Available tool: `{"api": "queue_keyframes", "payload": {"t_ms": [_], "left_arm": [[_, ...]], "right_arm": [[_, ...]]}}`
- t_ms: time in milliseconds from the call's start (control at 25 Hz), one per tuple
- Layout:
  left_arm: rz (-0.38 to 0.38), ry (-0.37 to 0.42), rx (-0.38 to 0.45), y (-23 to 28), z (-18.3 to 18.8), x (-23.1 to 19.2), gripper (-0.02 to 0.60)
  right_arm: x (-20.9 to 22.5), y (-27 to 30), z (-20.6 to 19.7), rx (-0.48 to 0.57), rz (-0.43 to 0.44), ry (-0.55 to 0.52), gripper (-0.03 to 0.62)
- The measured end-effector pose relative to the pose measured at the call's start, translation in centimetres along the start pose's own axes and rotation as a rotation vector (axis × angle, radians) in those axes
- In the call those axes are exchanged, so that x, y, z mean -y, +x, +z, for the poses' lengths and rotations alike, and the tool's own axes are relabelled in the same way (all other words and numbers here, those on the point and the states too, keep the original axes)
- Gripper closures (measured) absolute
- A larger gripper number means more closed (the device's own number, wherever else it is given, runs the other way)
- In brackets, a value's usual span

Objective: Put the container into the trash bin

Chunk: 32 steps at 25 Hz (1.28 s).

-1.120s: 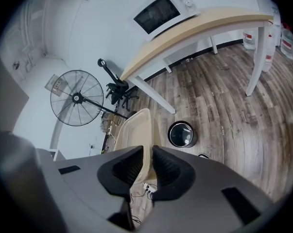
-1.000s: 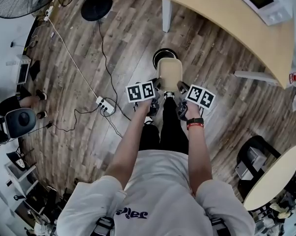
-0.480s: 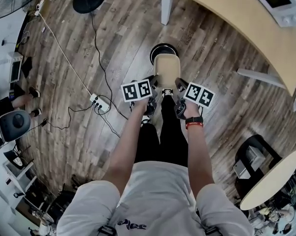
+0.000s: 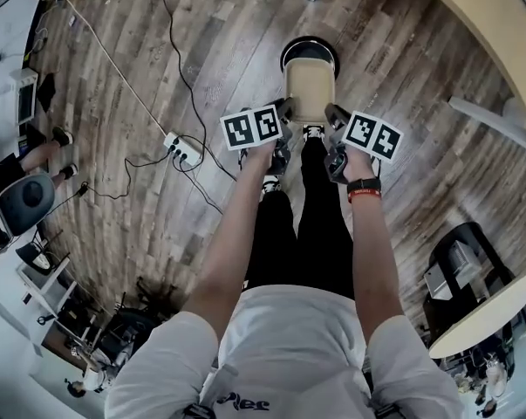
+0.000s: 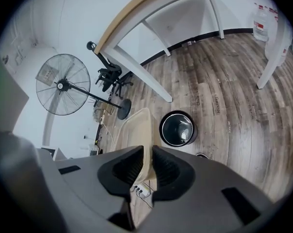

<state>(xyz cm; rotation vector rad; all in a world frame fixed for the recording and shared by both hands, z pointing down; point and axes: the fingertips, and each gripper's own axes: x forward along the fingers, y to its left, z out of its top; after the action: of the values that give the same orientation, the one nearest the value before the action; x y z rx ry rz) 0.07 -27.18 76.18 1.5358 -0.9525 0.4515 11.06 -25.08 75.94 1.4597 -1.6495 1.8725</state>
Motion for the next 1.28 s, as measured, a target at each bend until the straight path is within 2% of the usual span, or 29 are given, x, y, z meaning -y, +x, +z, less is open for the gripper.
{"api": "queue_keyframes", "payload": {"t_ms": [400,800,1280], "left_arm": [[0.027,-0.023,-0.052,6.0,-2.0,-5.0,0.502],[0.045,-0.022,-0.089,11.4,-2.4,-8.8,0.500],[0.055,-0.077,-0.096,17.8,-2.7,-14.0,0.500]], "right_arm": [[4.9,6.2,-1.3,-0.056,-0.029,0.025,0.520],[8.6,11.5,-1.3,-0.085,-0.048,0.040,0.520],[12.5,18.1,-1.2,-0.104,-0.088,0.031,0.519]]}}
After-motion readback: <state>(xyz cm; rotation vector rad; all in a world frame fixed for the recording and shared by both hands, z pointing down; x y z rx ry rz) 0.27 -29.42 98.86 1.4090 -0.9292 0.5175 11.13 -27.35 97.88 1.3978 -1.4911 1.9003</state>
